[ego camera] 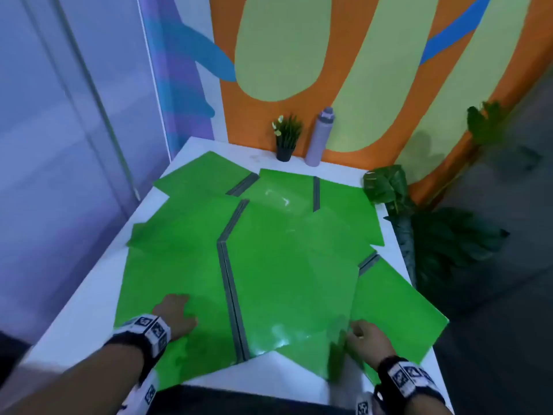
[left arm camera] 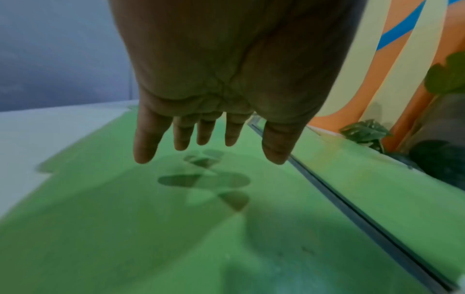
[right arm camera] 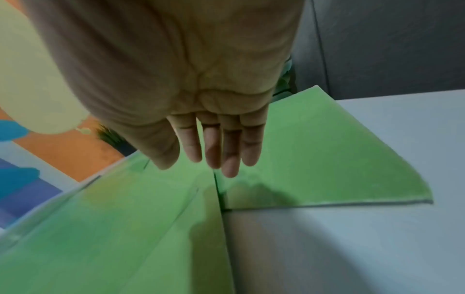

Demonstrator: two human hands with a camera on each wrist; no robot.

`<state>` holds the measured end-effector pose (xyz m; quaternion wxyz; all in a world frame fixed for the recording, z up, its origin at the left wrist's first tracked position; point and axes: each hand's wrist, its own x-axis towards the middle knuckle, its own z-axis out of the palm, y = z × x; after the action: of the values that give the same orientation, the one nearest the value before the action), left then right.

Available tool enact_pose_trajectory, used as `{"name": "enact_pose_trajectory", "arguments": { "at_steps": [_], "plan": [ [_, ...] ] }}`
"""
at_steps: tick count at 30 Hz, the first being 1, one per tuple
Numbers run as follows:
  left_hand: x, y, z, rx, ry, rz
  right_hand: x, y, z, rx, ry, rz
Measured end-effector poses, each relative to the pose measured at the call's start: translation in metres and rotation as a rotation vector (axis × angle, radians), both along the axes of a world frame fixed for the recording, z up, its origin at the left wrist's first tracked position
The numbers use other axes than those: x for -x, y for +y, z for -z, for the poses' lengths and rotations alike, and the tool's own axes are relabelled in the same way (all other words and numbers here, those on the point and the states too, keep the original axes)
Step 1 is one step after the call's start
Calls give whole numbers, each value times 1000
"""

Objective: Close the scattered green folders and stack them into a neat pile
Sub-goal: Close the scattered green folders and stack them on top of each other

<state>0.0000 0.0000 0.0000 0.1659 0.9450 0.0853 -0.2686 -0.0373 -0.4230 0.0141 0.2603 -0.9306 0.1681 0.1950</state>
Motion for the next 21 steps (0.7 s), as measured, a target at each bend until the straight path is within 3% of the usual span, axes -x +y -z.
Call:
{"name": "enact_pose_trajectory", "arguments": {
  "at_steps": [6,11,21],
  "plan": [
    [9,-46,7,19,-25,-54,-12,14,19,-67,50,225],
    [10,-65,15,-13,6,-97,-26,6,51,-261,97,370],
    [5,-65,-9,243,-63,-259,-17,24,-33,-685,-268,450]
  ]
}}
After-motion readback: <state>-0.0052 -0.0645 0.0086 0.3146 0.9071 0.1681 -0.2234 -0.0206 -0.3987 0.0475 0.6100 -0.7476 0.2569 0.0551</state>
